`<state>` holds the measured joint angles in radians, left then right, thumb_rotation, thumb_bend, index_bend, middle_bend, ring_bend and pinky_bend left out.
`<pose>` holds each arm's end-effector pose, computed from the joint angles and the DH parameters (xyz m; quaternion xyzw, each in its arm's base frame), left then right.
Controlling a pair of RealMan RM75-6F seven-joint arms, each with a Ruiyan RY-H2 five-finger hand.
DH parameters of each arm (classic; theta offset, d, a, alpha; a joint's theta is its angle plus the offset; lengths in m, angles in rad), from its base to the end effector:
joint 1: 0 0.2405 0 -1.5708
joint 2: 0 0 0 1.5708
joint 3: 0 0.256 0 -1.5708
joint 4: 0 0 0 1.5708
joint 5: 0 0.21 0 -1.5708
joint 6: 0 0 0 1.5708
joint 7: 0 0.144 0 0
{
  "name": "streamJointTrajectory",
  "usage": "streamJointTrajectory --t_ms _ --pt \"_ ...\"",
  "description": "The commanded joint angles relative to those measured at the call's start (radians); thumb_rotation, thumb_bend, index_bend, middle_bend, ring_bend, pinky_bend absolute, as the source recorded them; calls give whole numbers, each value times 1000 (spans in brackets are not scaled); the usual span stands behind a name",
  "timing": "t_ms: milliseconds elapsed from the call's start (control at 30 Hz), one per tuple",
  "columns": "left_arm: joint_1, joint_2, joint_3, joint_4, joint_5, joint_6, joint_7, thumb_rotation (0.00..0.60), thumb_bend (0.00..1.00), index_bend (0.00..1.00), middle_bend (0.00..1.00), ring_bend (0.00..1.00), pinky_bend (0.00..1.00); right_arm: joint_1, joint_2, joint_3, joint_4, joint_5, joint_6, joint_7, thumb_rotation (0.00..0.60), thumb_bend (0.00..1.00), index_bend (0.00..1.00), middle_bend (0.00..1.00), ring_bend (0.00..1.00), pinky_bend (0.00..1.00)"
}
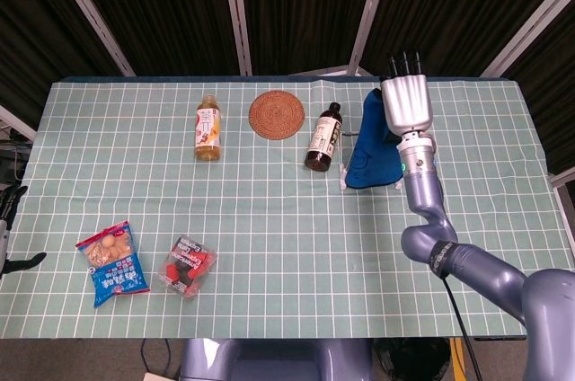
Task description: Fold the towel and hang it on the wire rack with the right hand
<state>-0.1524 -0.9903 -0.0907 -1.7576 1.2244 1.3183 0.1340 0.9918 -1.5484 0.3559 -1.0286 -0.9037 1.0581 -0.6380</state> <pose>-0.3178 0.2039 0.1827 -0.5718 -0.4362 -0.2975 0.6278 -0.1218 -0.4827 0.0976 0.6370 -0.1831 0.3399 0.6672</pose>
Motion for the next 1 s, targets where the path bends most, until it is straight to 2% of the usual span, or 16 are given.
streamJointTrajectory --t_ms 33,667,833,900,967,1000 --pt "-3 -3 -1 3 -6 -4 3 600 0 0 0 0 0 5 -5 -6 25 -11 -25 22 600 336 767 106 0 0" --pt "-27 -29 -6 34 -65 -48 39 600 0 0 0 0 0 51 -62 6 198 -25 -146 94 600 313 767 105 0 0" --pt "-33 -36 -7 43 -76 -56 47 600 0 0 0 0 0 60 -90 -2 271 -30 -192 122 600 261 758 106 0 0" --pt "-35 -38 -6 45 -78 -59 49 600 0 0 0 0 0 63 -99 -4 295 -39 -196 134 600 167 636 103 0 0" --pt "-39 -43 -5 48 -82 -66 54 600 0 0 0 0 0 69 -115 -11 345 -47 -208 128 600 23 322 66 0 0" --pt "-40 -45 -5 50 -84 -68 56 600 0 0 0 0 0 72 -121 -14 368 -50 -213 123 600 3 225 45 0 0"
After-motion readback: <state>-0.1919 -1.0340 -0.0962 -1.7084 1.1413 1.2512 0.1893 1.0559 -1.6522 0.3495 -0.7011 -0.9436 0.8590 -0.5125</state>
